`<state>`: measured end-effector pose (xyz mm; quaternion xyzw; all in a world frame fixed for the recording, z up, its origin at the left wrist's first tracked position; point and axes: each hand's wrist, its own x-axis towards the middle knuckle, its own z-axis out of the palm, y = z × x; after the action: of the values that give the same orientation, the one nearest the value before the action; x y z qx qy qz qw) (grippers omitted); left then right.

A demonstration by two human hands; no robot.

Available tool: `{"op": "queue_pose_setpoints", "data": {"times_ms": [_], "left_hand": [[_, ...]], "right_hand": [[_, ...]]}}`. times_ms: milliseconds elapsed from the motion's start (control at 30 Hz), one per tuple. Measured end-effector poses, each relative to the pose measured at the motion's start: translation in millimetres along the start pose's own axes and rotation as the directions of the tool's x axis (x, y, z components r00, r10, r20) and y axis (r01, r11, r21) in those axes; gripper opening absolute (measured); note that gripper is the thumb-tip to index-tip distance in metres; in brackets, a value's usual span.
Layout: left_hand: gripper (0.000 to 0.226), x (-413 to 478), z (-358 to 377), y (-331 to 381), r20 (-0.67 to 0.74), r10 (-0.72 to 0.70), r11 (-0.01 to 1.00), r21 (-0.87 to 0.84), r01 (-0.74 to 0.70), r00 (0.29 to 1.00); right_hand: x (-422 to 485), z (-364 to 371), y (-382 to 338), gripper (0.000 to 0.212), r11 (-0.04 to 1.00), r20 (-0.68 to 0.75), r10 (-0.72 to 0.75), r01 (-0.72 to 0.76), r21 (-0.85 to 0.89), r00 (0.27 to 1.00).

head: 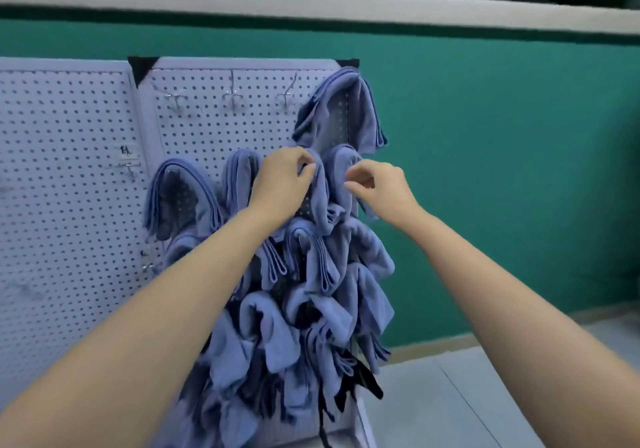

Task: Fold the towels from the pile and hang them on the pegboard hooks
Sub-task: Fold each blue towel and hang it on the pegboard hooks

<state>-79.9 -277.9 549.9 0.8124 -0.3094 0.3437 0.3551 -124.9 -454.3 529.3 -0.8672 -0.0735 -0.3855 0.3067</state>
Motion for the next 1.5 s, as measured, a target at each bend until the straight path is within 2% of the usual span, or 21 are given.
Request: {"op": "queue_pose_setpoints", "data": {"times_ms": [67, 167, 300, 433, 600, 733, 833, 900, 933, 1000, 1067, 1133, 1167, 1200, 1267, 1300, 1367, 1400, 1433, 1500], "left_hand": [[0.02, -35.5, -0.3, -13.1, 0.053, -0.049, 0.998, 0.032, 0.047, 0.997], [0.023, -93.4, 7.3, -43.4, 0.165, -0.12, 0.993, 0.041, 0.115, 0.979], [0.025, -177.1, 33.6, -92.7, 0.322, -0.279, 0.956, 0.002, 0.294, 0.905], [0.023, -271.9, 76.7, -142.0, 0.472, -0.427, 0.884, 0.036, 0.467, 0.771], [0.023, -391.6, 129.0, -198.8, 0.599, -0.566, 0.775, 0.154, 0.613, 0.566], [0.028, -479.9, 170.9, -242.4, 0.645, -0.651, 0.69, 0.281, 0.667, 0.401], [0.032, -529.4, 197.6, -260.4, 0.688, -0.658, 0.643, 0.301, 0.705, 0.306], [0.016, -547.2, 213.4, -264.0, 0.697, -0.675, 0.606, 0.335, 0.722, 0.243], [0.011, -553.7, 221.8, -266.4, 0.688, -0.686, 0.599, 0.349, 0.721, 0.236], [0.022, -564.2, 240.9, -269.3, 0.68, -0.687, 0.611, 0.349, 0.711, 0.257], [0.023, -568.7, 258.5, -271.4, 0.671, -0.687, 0.628, 0.356, 0.692, 0.279], [0.01, -568.8, 274.4, -275.2, 0.621, -0.692, 0.666, 0.351, 0.658, 0.369], [0.018, -571.0, 282.3, -278.3, 0.601, -0.695, 0.675, 0.356, 0.646, 0.396], [0.027, -572.1, 288.8, -281.2, 0.595, -0.701, 0.675, 0.375, 0.635, 0.394], [0.025, -572.4, 295.8, -285.7, 0.607, -0.721, 0.657, 0.445, 0.608, 0.335], [0.018, -571.5, 297.0, -286.4, 0.617, -0.732, 0.642, 0.485, 0.594, 0.289], [0.01, -567.2, 295.1, -285.9, 0.604, -0.755, 0.599, 0.477, 0.643, 0.255], [0.012, -563.6, 293.0, -286.1, 0.603, -0.76, 0.565, 0.43, 0.704, 0.242], [0.02, -559.2, 288.4, -286.2, 0.596, -0.765, 0.526, 0.359, 0.771, 0.245], [0.036, -543.3, 273.3, -286.7, 0.569, -0.774, 0.455, 0.197, 0.868, 0.277]], "right_hand": [[-36.8, 20.3, -6.3, 0.006, 1.0, 0.164, -0.008, 0.007, 0.007, 0.986], [-90.6, 58.5, 0.1, 0.002, 0.999, 0.39, 0.042, -0.049, 0.007, 0.92], [-163.6, 107.7, 28.9, 0.003, 0.986, 0.572, 0.156, -0.164, -0.037, 0.805], [-233.2, 157.5, 73.3, 0.004, 0.955, 0.696, 0.283, -0.259, -0.143, 0.66], [-316.8, 225.7, 121.4, 0.011, 0.923, 0.812, 0.341, -0.334, -0.194, 0.473], [-374.7, 285.7, 155.9, 0.017, 0.892, 0.844, 0.378, -0.395, -0.221, 0.38], [-410.1, 325.9, 180.5, 0.024, 0.87, 0.846, 0.419, -0.414, -0.269, 0.33], [-430.9, 347.6, 199.1, 0.024, 0.854, 0.833, 0.456, -0.416, -0.311, 0.313], [-440.3, 356.6, 208.3, 0.023, 0.845, 0.822, 0.48, -0.415, -0.338, 0.307], [-456.7, 372.6, 226.3, 0.019, 0.817, 0.805, 0.518, -0.445, -0.367, 0.287], [-469.8, 387.9, 242.4, 0.021, 0.764, 0.776, 0.578, -0.501, -0.405, 0.254], [-479.5, 401.8, 253.1, 0.03, 0.704, 0.721, 0.654, -0.53, -0.472, 0.227], [-484.3, 407.8, 255.7, 0.036, 0.682, 0.695, 0.682, -0.539, -0.494, 0.226], [-488.6, 413.4, 256.6, 0.04, 0.669, 0.675, 0.701, -0.541, -0.509, 0.231], [-496.8, 421.8, 253.7, 0.043, 0.662, 0.664, 0.717, -0.506, -0.552, 0.213], [-500.1, 424.8, 250.2, 0.038, 0.66, 0.672, 0.72, -0.472, -0.584, 0.175], [-501.2, 426.4, 240.3, 0.015, 0.67, 0.698, 0.708, -0.416, -0.615, 0.109], [-497.4, 423.9, 234.6, 0.009, 0.684, 0.713, 0.692, -0.42, -0.597, 0.114], [-492.0, 420.6, 231.4, 0.015, 0.708, 0.726, 0.669, -0.432, -0.559, 0.156], [-473.2, 406.2, 223.0, 0.026, 0.702, 0.735, 0.629, -0.589, -0.4, 0.251]]}}
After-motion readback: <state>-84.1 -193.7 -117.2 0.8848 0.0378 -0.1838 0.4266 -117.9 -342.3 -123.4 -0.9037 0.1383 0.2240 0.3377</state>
